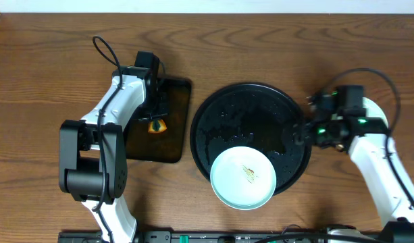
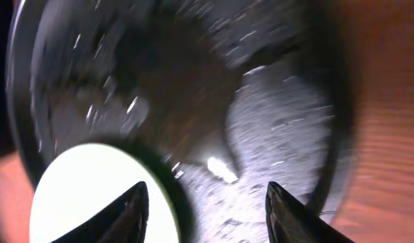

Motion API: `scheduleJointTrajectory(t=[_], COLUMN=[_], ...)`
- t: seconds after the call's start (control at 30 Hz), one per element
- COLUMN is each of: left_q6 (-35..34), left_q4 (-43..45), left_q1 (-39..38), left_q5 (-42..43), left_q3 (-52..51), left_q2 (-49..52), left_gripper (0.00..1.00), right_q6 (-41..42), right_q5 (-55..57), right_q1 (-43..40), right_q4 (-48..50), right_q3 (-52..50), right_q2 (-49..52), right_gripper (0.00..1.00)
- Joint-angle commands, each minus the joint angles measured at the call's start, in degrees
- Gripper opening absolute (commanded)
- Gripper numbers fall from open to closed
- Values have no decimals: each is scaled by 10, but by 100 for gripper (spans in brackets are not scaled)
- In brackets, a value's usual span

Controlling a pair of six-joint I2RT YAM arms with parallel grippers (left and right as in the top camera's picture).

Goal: Clean dirty plates on tray and stack at the side
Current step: 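Grip the lower blue plate rim with the right gripper, pull it center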

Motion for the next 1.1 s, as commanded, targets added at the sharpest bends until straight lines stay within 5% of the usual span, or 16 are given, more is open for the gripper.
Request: scheduleJointTrajectory(t=[0.0, 0.4, 0.63, 0.87, 1.07], left_q6=[-7, -7, -7, -7, -7], left_q4=[-2, -2, -2, -2, -2], left_q1=[0, 0, 0, 0, 0], left_q5=[2, 2, 2, 2, 2], left_q3=[2, 2, 2, 2, 2], left_q2=[-8, -8, -8, -8, -8], left_gripper=[8, 8, 8, 8, 8], right_q6=[-15, 69, 104, 128, 163], right_q5=[-4, 4, 4, 5, 61], right_q1=[50, 139, 140, 140, 139], right_q4=[-19, -23, 14, 76, 181], right_q3=[-14, -112, -155, -173, -172], right_q2=[-3, -3, -3, -3, -3], right_gripper=[53, 43, 30, 2, 1])
